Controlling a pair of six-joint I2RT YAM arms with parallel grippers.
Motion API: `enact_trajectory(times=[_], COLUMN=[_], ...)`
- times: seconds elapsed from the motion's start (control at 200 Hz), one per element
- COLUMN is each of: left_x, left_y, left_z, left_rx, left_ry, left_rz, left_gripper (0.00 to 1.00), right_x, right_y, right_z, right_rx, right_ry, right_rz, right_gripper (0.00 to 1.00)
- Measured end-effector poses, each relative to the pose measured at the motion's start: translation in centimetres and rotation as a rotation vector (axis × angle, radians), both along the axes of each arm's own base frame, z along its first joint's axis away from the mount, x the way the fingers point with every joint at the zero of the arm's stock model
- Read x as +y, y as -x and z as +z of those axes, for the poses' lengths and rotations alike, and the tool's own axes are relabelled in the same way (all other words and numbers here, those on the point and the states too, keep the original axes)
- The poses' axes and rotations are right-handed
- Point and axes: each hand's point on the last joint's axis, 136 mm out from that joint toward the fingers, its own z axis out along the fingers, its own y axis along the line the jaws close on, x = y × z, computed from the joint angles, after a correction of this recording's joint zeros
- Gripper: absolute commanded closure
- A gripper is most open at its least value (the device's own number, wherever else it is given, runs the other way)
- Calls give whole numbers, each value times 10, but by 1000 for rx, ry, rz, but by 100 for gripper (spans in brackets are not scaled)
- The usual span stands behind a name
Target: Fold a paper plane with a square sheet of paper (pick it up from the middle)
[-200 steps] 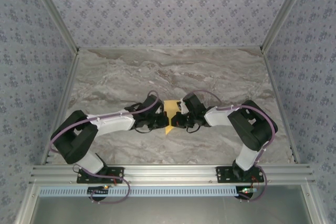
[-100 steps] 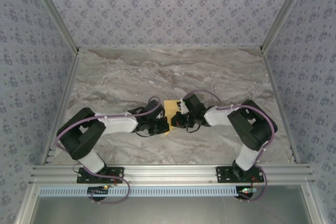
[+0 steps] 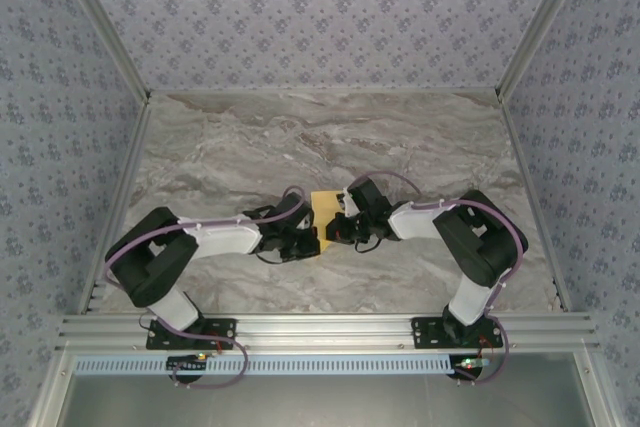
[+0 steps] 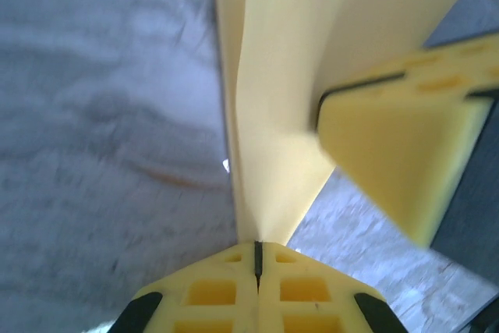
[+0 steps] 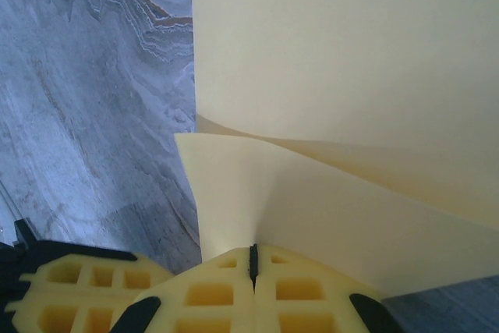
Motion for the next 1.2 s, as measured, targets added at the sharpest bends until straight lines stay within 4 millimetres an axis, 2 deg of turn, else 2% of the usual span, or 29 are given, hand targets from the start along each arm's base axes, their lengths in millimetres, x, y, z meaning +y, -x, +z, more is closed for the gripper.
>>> enact_trajectory(times=[0.1,0.325,0.465,0.774,1.069,1.199], left_x=[1,-8,-12,-7,15,15], left_y=[4,-4,-8,-4,13,13], left_z=[7,20,13,-3,-1,7], left_rx=[-2,-45,-38,-16,2,-7], left_ry=[4,47,42,18,-10,-3], left_rz=[-14,-10,-10,1,2,0], left_gripper=[99,99,100,100,100,100], right_x=[0,2,2,3,3,4], right_y=[0,-1,-1,-1,-1,-1], right_z=[0,0,0,-1,-1,0], right_rx=[5,12,18,20,22,22], right_ry=[-2,-5,-8,-8,-10,-10], right_rz=[-3,-4,-7,-7,-5,-5], right_gripper=[100,100,100,100,100,100])
